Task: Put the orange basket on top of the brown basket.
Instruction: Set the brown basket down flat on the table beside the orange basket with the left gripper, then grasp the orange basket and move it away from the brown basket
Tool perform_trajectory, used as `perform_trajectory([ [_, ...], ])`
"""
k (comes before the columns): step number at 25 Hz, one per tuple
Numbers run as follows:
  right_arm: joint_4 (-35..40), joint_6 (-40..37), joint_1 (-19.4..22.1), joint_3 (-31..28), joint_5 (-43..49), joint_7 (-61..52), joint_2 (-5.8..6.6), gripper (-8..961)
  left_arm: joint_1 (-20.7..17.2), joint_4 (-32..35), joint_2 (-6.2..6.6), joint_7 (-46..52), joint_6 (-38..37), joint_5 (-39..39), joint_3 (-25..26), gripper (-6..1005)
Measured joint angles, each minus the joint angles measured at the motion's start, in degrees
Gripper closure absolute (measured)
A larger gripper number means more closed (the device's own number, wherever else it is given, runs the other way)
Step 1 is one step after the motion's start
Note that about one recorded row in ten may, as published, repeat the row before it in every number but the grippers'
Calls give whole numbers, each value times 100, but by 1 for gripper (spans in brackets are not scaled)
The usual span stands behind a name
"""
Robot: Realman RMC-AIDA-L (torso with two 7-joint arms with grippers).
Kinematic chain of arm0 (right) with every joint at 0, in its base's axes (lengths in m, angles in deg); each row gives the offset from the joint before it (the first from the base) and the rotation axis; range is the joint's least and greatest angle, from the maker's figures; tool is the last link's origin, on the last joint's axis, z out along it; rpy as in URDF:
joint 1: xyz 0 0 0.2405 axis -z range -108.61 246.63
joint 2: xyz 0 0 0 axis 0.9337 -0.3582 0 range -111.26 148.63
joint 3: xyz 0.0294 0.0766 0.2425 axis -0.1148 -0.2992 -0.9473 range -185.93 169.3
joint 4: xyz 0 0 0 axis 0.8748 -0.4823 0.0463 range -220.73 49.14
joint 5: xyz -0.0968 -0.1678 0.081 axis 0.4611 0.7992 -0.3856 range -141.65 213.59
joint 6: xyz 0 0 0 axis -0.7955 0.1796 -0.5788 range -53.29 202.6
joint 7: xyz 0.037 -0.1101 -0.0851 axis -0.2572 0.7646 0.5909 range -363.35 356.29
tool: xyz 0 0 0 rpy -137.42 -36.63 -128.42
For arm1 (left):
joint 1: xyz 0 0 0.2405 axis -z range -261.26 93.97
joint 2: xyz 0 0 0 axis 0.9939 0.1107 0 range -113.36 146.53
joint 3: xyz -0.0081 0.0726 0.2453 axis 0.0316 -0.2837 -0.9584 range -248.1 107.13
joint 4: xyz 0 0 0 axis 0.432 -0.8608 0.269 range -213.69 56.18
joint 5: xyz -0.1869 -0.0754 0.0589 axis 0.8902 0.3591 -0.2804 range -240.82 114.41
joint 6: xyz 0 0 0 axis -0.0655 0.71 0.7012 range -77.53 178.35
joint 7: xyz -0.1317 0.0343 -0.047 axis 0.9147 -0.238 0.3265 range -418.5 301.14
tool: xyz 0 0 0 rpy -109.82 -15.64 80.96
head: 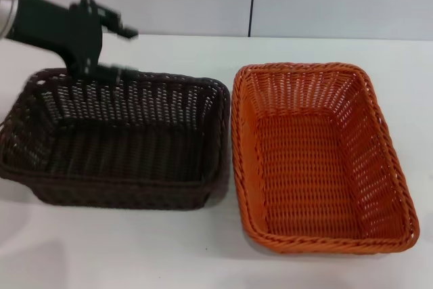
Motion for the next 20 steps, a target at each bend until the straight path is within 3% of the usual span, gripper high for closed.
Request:
perform_trajectory([
  [6, 15, 9, 0, 0, 0, -11, 9, 288, -167, -99, -66, 2, -703, 856, 574, 392],
  [7, 39, 20, -19, 0, 0, -13, 14, 288, -314, -141, -153, 12, -1009, 1567, 1213, 392],
  [9, 53, 27, -32, 0, 0, -15, 17, 288, -444, -145, -230, 23, -1156, 2130, 1625, 392],
  [13, 64, 35, -60, 0, 0, -69, 25, 287, -914, 23, -508, 18, -1628, 4033, 2524, 393],
  [18, 54, 97, -105, -45, 14, -536, 39, 288, -1476, 111, -782, 63, -2231, 5501, 2550, 394],
  [20, 63, 163, -156, -43, 54, -601, 61, 288, -1621, 348, -805, 65, -2369, 5937, 2546, 395],
])
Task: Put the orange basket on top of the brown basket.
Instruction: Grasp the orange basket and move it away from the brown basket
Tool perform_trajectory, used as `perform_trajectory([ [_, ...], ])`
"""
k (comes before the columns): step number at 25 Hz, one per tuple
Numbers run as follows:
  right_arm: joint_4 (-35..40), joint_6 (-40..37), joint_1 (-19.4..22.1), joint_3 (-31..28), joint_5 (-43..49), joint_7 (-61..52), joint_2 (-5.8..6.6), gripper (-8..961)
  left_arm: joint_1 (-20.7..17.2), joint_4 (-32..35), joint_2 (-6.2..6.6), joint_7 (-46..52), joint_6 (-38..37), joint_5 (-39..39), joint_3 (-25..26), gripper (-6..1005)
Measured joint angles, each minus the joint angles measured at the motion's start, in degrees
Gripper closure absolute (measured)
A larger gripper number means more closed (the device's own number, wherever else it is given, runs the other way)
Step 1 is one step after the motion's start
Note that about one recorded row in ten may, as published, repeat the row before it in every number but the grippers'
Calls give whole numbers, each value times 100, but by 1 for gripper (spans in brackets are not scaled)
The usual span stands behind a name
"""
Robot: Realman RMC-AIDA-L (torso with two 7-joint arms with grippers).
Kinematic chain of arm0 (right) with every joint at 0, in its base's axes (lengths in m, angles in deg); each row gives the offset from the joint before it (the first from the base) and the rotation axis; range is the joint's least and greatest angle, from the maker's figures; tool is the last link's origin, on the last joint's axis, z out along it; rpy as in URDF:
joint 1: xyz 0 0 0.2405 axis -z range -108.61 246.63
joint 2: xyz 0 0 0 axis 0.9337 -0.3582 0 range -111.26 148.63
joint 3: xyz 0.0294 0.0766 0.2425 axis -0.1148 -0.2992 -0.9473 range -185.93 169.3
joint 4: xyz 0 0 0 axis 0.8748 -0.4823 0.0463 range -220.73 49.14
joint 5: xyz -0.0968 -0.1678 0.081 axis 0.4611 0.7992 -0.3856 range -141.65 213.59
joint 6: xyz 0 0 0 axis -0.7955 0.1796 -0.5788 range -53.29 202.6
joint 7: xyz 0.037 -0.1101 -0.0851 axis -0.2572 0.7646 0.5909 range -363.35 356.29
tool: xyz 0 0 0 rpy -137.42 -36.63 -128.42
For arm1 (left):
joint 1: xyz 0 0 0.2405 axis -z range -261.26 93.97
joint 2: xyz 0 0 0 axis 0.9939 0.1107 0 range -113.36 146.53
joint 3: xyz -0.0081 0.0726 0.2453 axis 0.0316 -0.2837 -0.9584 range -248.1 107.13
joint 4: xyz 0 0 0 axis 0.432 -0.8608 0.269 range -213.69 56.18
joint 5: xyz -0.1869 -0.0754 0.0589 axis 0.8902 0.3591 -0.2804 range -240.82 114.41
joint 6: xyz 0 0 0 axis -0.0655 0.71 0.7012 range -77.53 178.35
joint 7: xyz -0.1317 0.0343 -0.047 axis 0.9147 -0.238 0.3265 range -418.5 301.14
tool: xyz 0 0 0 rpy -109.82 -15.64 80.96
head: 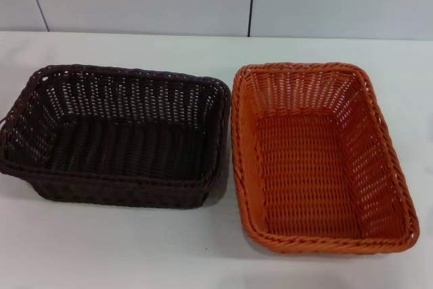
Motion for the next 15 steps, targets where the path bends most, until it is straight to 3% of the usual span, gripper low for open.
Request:
perform_trajectory([
  [6, 244, 95, -252, 25, 25, -4, 15, 288, -327, 916, 25, -228, -216, 1026, 79, 395],
  [15, 315, 163, -448, 31, 83, -8, 19, 287, -823, 1990, -9, -1747, -174, 1836, 104, 396],
])
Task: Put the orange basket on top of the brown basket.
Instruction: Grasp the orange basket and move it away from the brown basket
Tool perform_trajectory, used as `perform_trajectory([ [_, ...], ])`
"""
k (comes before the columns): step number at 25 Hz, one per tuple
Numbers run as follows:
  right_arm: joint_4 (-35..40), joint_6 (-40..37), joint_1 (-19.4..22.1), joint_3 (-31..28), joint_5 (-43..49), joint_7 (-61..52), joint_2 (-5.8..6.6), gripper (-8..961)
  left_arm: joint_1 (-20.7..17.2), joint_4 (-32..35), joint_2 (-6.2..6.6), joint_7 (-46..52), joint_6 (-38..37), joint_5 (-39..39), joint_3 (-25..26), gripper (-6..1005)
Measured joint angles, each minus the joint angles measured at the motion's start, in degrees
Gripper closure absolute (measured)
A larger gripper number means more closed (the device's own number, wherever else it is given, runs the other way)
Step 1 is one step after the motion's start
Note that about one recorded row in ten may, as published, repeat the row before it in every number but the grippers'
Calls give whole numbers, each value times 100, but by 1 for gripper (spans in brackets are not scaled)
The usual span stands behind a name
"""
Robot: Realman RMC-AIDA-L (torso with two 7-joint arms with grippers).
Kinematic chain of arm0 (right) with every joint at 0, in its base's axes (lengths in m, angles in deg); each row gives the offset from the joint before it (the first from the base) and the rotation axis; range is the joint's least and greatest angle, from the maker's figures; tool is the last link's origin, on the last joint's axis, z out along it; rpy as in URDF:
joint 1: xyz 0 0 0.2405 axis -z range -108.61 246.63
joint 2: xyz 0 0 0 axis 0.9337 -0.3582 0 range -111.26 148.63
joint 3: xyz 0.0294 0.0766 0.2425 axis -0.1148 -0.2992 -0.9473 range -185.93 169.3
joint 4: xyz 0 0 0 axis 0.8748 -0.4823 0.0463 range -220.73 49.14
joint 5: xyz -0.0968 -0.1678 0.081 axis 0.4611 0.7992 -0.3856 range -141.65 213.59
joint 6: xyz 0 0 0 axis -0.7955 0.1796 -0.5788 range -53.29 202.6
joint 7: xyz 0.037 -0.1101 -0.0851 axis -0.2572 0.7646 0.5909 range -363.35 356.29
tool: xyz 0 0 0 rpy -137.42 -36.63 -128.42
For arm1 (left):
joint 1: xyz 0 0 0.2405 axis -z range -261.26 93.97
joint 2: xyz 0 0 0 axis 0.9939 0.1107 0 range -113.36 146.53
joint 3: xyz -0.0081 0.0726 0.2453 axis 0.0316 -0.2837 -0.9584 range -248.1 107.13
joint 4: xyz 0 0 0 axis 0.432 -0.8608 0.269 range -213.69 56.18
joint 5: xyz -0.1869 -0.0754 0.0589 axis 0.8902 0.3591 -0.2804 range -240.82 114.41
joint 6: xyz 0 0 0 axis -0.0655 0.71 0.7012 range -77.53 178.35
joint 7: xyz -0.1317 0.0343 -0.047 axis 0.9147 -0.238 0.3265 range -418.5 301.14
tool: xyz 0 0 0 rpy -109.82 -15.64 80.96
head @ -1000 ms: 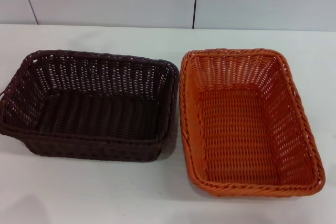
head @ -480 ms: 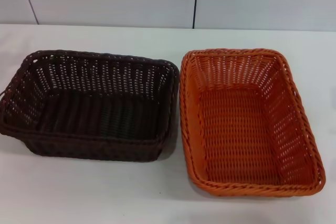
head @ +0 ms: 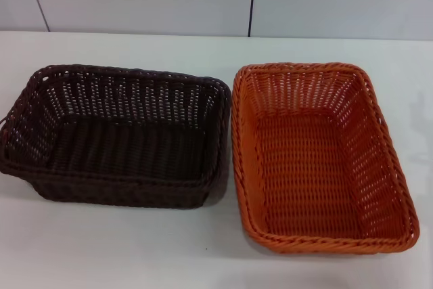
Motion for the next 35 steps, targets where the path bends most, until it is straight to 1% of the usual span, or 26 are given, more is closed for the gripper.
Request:
perform_trajectory([
  [5, -60, 19, -31, -4, 3, 0, 2, 288, -239, 393, 6, -509, -26, -57, 124, 395],
  [8, -283, 239, -17, -30, 5, 46, 29, 288, -371, 511, 6, -709, -118, -72, 173, 395],
  [11, -672, 678, 25, -73, 5, 149, 120, 288, -424, 574, 6, -827, -215, -116, 258, 396],
  [13, -1031, 998, 70, -74, 8, 343, 192, 288, -491, 679, 29, -960, -395, -202, 391, 396],
  [15, -1537, 1414, 145, -82, 13, 676, 275, 288, -555, 697, 41, -994, -509, -209, 399, 396],
  [17, -2089, 1920, 255, -176, 14, 1091, 325, 288, -611, 699, 44, -995, -542, -209, 399, 396],
  [19, -2653, 2538, 404, -360, 14, 1439, 347, 288, -652, 722, 45, -993, -552, -208, 399, 396],
  [21, -3179, 3368, 559, -617, 15, 1695, 349, 288, -680, 777, 52, -987, -563, -201, 399, 396],
  [24, -3826, 4800, 694, -1023, 22, 1873, 348, 288, -701, 811, 57, -982, -563, -196, 399, 395],
  [27, -4286, 6203, 742, -1408, 53, 1905, 366, 288, -716, 846, 60, -974, -563, -214, 392, 395],
  [28, -4452, 6787, 745, -1603, 98, 1911, 371, 288, -716, 863, 61, -971, -566, -219, 390, 395],
  [31, -4758, 8201, 682, -2078, 311, 1938, 360, 288, -715, 874, 62, -969, -568, -223, 389, 395],
  [35, -5084, 10084, 387, -2780, 766, 1983, 288, 287, -713, 874, 62, -968, -565, -196, 390, 395],
])
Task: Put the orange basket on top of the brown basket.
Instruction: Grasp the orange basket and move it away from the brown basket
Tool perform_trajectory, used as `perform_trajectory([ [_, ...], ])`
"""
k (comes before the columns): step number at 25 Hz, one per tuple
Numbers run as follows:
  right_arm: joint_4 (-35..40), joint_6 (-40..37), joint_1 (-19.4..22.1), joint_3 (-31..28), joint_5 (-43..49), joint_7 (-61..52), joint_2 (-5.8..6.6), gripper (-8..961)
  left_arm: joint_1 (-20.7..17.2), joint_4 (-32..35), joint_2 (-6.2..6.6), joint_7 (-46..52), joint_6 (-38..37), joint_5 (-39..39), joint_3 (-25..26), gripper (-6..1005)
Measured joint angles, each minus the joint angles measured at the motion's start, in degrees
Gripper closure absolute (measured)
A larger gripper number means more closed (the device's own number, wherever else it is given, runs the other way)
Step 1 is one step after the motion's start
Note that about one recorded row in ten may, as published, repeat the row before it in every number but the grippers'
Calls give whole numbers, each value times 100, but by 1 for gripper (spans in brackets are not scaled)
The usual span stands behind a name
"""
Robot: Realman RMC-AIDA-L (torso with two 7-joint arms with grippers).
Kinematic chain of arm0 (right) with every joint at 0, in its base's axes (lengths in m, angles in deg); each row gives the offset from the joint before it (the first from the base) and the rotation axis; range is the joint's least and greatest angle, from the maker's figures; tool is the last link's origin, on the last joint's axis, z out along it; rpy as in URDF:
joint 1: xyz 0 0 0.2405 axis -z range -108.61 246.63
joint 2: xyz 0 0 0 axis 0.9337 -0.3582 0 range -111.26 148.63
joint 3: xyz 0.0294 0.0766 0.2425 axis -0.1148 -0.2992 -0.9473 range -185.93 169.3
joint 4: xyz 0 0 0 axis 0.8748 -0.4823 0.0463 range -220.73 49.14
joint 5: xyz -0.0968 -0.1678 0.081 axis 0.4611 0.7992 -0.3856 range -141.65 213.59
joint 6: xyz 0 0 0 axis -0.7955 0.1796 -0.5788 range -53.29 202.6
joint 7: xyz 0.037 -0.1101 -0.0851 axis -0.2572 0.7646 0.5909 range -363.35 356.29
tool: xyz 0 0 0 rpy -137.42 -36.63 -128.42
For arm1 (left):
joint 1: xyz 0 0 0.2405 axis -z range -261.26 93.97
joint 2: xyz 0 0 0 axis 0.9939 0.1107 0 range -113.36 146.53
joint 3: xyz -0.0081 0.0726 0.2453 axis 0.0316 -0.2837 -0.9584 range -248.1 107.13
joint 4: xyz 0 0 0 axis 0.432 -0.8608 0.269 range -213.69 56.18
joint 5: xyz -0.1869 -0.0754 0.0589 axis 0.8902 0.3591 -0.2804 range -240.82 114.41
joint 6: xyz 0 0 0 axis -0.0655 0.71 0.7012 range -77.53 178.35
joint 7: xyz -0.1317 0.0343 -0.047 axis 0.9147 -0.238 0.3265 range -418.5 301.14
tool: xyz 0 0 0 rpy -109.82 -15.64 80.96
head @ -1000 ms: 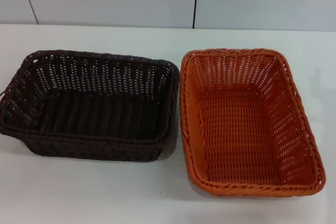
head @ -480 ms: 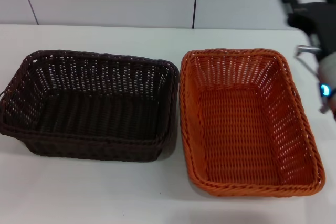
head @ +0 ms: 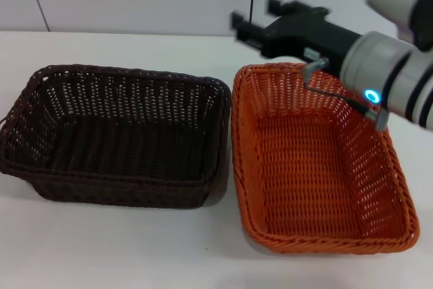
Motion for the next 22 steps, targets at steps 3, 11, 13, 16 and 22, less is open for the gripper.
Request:
perform_trajectory([
  [3, -32, 1424, -439, -627, 135, 8, -25, 287, 2, 0, 0, 4, 0, 42, 6, 395],
  [11, 73, 4500, -1406, -2007, 141, 317, -70, 287, 70, 104, -8, 15, 8, 132, 10, 395],
  [13, 53, 5079, -1608, -2182, 145, 337, -56, 287, 76, 112, -10, 15, 8, 137, 12, 396],
  [16, 3, 5778, -1817, -2324, 145, 421, -42, 287, 83, 134, -13, 16, 7, 159, 15, 396],
  [22, -47, 7173, -2197, -2346, 163, 603, -5, 287, 146, 195, -1, 18, 2, 330, 17, 396],
])
